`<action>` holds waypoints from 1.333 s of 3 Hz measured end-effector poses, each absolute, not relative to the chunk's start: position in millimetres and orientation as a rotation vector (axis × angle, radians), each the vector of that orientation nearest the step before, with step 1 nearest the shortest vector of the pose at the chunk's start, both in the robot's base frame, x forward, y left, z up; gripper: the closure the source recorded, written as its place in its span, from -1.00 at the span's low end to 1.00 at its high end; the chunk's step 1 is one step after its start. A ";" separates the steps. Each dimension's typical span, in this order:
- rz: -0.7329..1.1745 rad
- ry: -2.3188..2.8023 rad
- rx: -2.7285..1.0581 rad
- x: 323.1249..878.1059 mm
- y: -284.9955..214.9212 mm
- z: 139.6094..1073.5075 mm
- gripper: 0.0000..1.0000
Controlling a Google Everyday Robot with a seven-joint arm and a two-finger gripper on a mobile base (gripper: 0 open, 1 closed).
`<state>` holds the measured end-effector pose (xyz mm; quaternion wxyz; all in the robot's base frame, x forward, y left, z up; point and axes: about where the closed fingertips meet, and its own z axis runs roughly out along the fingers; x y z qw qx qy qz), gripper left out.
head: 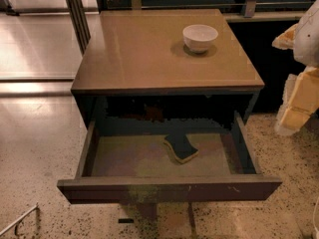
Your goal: Pick sponge from top drawer and place on counter
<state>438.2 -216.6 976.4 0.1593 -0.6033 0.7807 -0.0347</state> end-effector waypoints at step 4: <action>-0.104 2.195 -1.588 469.8 -202.9 941.6 0.15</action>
Offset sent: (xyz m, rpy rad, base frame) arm 0.0000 0.0000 0.0000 0.0000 0.0000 0.0000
